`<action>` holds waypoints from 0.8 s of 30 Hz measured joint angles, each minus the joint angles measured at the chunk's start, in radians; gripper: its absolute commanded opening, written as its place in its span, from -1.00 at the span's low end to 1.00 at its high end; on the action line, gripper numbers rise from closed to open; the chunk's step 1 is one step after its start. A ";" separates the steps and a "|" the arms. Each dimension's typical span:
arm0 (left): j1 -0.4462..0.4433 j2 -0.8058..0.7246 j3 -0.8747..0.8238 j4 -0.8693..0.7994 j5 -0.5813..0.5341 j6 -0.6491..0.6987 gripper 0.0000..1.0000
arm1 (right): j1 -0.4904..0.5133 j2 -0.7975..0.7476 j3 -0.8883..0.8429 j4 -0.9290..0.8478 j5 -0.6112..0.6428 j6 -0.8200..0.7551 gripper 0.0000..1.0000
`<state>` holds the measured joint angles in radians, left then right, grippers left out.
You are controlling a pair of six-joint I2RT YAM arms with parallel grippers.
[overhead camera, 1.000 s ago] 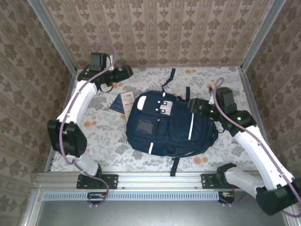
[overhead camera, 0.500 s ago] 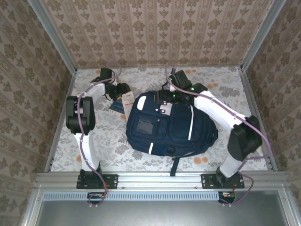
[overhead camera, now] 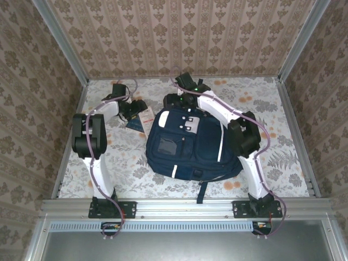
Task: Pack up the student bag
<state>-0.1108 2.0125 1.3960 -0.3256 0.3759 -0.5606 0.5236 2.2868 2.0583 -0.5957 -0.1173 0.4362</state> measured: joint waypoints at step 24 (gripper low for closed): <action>0.010 0.081 -0.052 0.262 0.200 -0.145 -0.13 | 0.038 0.440 0.564 -0.190 -0.142 0.005 0.60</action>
<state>-0.1005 2.0937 1.3437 -0.0631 0.5758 -0.7055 0.5613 2.7266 2.6225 -0.7856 -0.2596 0.4412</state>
